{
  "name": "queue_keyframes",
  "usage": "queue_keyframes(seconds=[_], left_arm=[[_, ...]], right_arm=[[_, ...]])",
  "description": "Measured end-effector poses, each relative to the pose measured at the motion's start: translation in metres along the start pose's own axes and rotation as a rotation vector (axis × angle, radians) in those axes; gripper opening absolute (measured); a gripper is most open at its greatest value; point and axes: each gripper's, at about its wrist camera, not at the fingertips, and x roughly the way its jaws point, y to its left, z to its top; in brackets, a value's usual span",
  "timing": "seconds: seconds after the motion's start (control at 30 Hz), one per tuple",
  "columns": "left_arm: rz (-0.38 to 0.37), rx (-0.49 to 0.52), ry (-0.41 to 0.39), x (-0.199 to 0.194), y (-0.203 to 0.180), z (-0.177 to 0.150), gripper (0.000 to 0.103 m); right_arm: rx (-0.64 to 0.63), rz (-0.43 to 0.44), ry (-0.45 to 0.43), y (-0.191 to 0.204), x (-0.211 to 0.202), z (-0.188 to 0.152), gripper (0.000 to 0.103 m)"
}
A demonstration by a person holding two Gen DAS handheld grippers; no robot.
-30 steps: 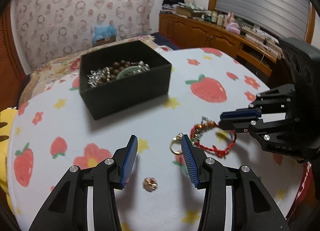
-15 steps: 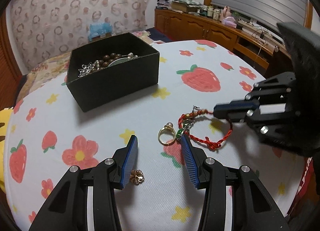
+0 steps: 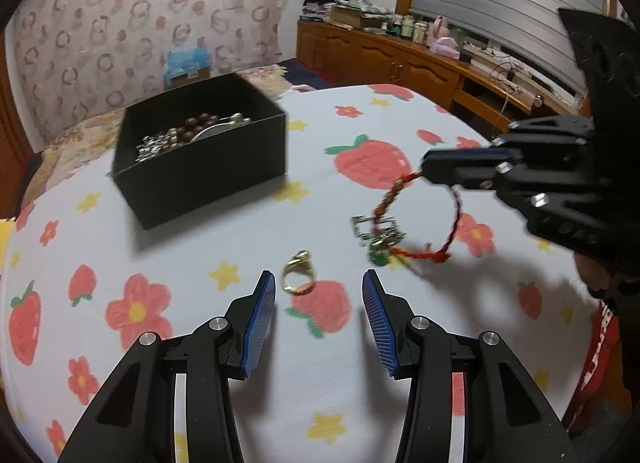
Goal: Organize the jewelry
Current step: 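Move the left tool to the red-string bracelet and grasp its green charm, then lift the red-string bracelet with the left tool over the black box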
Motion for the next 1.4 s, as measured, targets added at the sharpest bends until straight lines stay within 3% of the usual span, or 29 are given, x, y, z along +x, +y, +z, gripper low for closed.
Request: queue_keyframes(seconds=[0.23,0.5,0.6,0.87,1.4], left_arm=[[-0.04,0.03,0.019,0.017,-0.018,0.009,0.042],[-0.086,0.003,0.04,0.034,-0.021,0.021,0.026],[-0.084,0.013,0.044,0.037,-0.023,0.023,0.014],[-0.053,0.035,-0.011,0.015,-0.028,0.024,0.013],[-0.051,-0.012,-0.11,-0.033,-0.007,0.032,0.013]], right_arm=[[0.04,0.002,0.035,-0.011,0.013,-0.014,0.003],[0.087,0.016,0.054,-0.02,0.022,-0.024,0.003],[0.093,0.017,0.049,-0.022,0.021,-0.024,0.003],[0.093,0.015,0.056,-0.024,0.023,-0.024,0.003],[0.064,0.008,0.061,-0.012,0.032,-0.014,0.003]])
